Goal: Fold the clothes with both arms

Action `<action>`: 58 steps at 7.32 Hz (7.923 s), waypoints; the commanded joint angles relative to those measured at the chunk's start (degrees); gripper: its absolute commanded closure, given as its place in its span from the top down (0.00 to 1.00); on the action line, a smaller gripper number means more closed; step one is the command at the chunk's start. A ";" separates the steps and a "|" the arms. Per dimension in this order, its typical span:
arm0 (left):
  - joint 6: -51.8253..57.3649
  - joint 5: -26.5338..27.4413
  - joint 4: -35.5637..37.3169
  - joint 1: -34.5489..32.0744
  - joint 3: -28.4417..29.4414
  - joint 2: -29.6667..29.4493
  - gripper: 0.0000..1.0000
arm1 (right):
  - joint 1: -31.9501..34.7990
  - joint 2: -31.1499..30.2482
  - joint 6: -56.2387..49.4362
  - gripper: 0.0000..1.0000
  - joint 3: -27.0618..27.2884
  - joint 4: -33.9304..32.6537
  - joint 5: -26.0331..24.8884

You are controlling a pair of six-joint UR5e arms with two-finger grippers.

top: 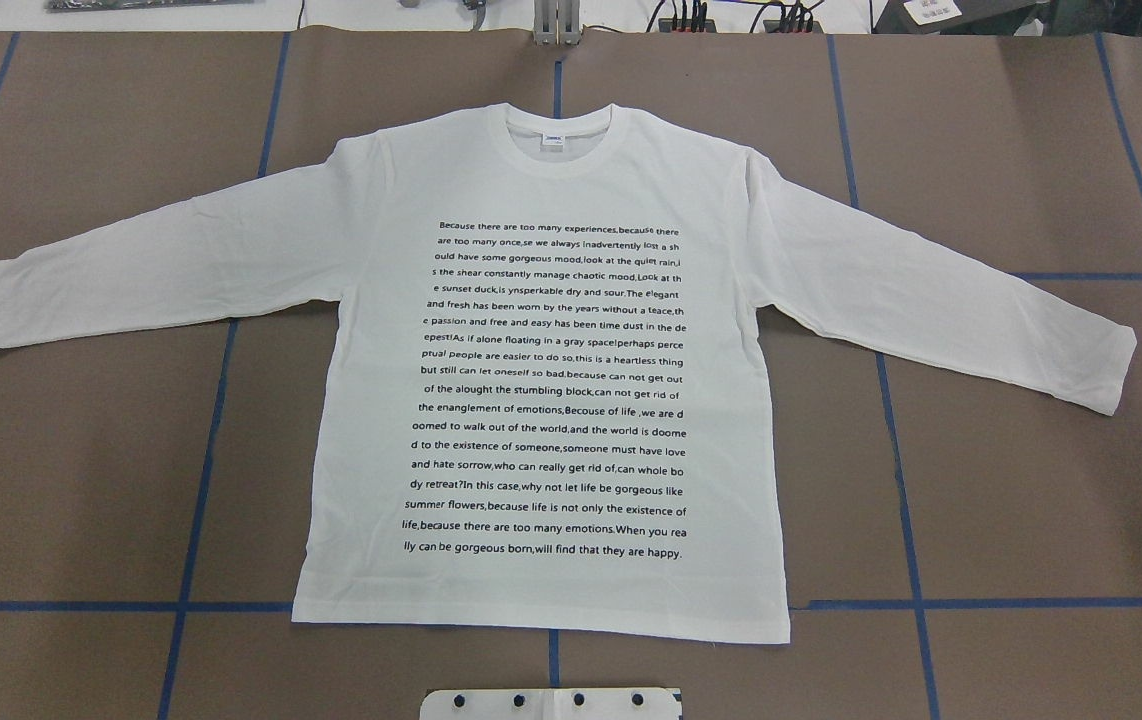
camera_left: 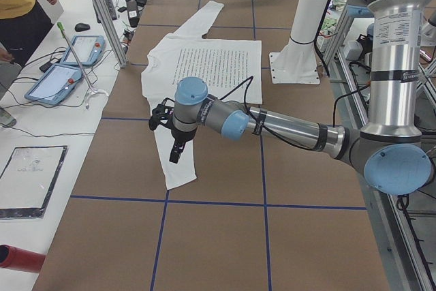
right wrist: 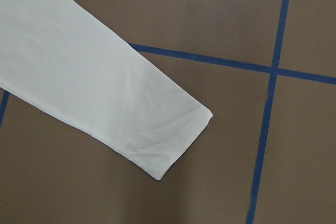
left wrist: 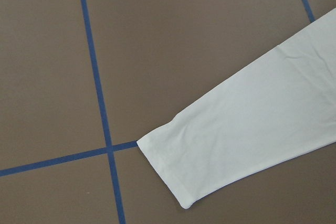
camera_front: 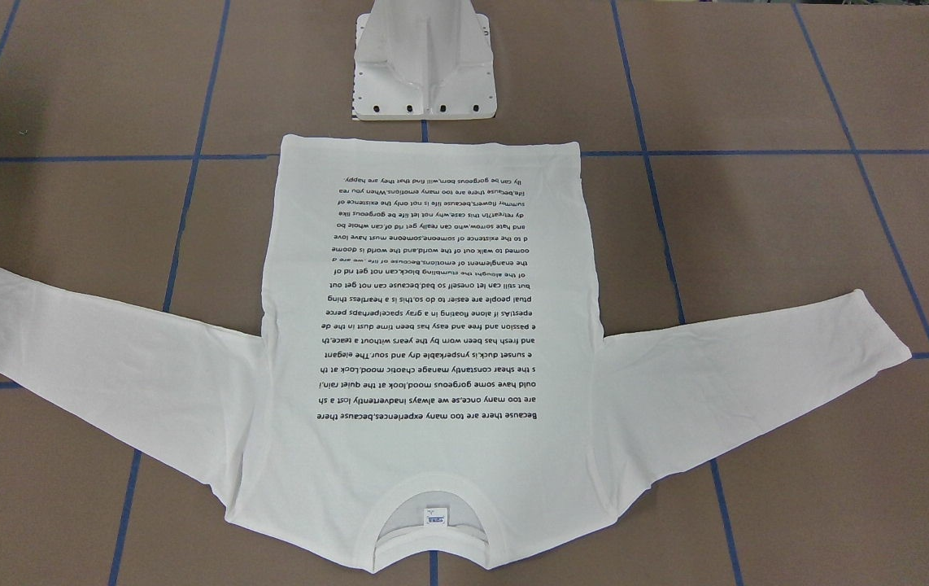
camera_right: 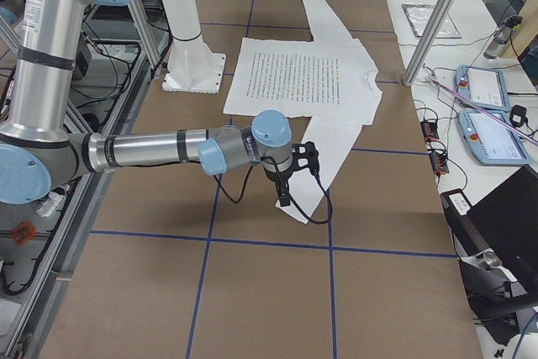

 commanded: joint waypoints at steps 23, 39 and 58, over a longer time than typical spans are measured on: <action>-11.34 -5.47 -6.64 1.40 -7.13 1.06 1.00 | -12.45 15.76 21.87 0.89 -33.11 21.83 -0.15; -10.73 -5.39 -7.52 1.32 -7.31 1.32 1.00 | -14.28 18.11 42.19 0.00 -19.53 21.82 3.80; -15.38 -4.78 -20.53 5.76 7.52 -1.30 1.00 | -51.91 80.00 87.25 0.95 -45.15 13.74 -43.12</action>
